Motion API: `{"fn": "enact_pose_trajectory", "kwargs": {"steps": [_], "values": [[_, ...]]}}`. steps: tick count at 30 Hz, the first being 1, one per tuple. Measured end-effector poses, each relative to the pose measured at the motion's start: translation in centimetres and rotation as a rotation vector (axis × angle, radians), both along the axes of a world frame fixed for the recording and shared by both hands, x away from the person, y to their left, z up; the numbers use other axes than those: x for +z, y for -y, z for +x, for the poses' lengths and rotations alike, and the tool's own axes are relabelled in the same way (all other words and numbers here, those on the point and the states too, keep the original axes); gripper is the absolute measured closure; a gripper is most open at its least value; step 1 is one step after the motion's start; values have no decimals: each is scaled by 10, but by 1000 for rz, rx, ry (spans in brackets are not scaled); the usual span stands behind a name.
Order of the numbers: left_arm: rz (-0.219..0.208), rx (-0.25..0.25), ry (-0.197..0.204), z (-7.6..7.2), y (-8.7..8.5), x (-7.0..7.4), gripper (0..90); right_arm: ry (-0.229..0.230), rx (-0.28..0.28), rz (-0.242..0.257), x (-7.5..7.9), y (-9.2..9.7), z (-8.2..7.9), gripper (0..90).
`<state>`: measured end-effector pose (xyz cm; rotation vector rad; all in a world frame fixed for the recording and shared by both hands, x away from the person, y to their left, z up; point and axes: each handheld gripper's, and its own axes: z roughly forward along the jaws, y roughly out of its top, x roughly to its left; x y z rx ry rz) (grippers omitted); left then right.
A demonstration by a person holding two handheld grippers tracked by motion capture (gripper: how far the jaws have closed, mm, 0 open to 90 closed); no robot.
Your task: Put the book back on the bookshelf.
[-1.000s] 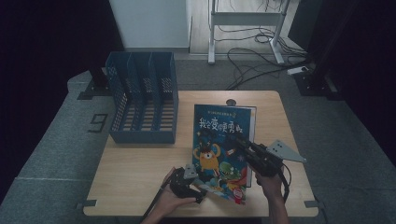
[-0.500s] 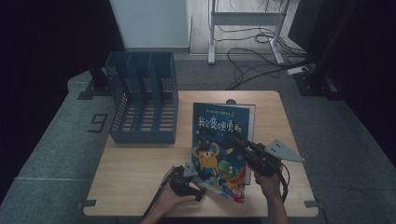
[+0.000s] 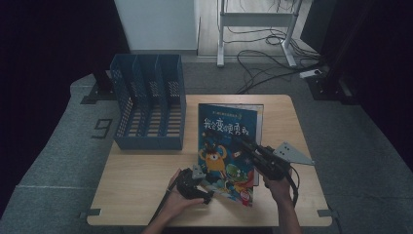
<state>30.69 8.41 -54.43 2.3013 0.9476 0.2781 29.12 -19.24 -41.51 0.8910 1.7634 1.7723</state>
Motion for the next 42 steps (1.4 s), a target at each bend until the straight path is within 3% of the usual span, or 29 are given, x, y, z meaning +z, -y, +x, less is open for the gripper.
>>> {"fn": "enact_pose_trajectory", "kwargs": {"steps": [5,10,26,38,42], "values": [[8,18,10,6,1,-1,16,2,1,14,-3,2,7,788],[18,20,21,4,2,-1,18,12,16,15,-6,6,3,790],[-20,18,18,-2,-8,0,77,17,34,1,-6,7,-9,794],[-17,6,26,-4,-12,0,106,43,55,-43,-6,8,-20,792],[-36,28,28,-3,-17,4,134,43,64,-47,-7,10,-22,794]]}}
